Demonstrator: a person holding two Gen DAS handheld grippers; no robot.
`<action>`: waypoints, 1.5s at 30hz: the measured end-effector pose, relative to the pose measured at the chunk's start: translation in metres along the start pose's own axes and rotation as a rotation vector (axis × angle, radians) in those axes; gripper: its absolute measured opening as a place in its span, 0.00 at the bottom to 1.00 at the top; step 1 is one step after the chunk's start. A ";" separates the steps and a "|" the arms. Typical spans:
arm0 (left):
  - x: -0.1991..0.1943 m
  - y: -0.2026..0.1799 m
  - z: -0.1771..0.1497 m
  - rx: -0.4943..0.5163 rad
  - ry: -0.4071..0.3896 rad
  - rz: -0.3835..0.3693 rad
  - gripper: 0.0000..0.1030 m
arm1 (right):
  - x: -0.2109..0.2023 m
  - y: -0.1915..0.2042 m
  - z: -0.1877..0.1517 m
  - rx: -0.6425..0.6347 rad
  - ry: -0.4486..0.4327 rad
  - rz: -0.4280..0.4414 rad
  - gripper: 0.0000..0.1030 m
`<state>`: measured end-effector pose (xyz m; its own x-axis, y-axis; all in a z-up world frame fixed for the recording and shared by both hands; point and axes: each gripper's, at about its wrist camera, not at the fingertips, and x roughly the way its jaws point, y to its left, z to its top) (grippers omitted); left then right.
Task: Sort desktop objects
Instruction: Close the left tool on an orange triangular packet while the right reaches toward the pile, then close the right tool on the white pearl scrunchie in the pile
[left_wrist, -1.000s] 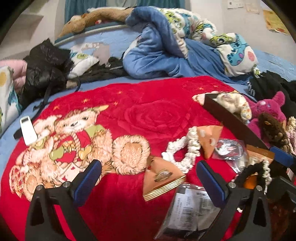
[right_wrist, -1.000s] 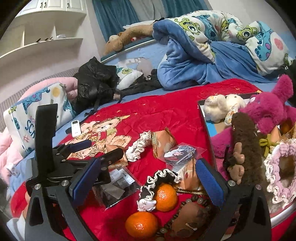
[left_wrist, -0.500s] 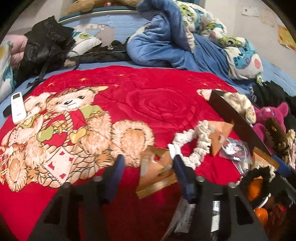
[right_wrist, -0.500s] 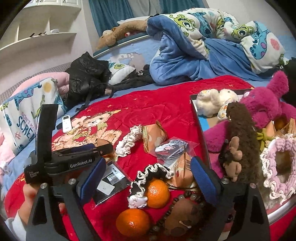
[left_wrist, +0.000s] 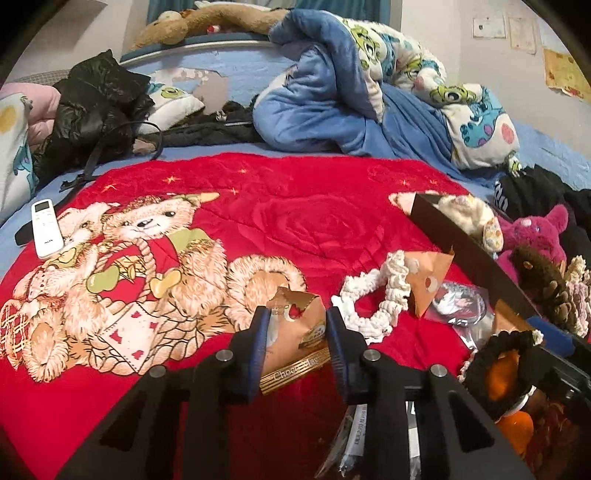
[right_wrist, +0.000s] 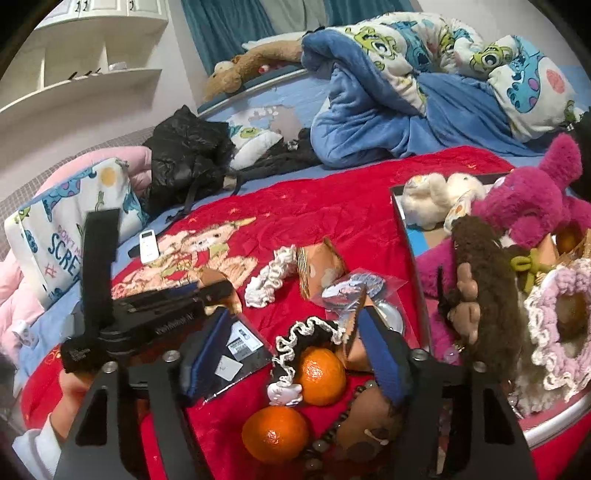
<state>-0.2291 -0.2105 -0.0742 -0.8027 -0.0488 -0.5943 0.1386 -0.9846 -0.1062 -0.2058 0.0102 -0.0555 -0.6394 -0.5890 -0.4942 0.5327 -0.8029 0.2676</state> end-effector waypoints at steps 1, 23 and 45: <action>-0.002 0.000 0.000 0.002 -0.010 0.002 0.31 | 0.000 0.000 0.000 0.001 -0.001 0.008 0.60; -0.018 -0.008 -0.003 0.041 -0.085 0.031 0.31 | -0.003 0.037 -0.008 -0.184 -0.023 -0.025 0.48; -0.037 -0.014 -0.005 0.071 -0.165 0.026 0.31 | -0.006 0.014 -0.007 -0.079 -0.022 0.025 0.12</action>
<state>-0.1989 -0.1938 -0.0551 -0.8845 -0.0951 -0.4567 0.1234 -0.9918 -0.0325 -0.1912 0.0030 -0.0546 -0.6369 -0.6110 -0.4702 0.5902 -0.7788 0.2125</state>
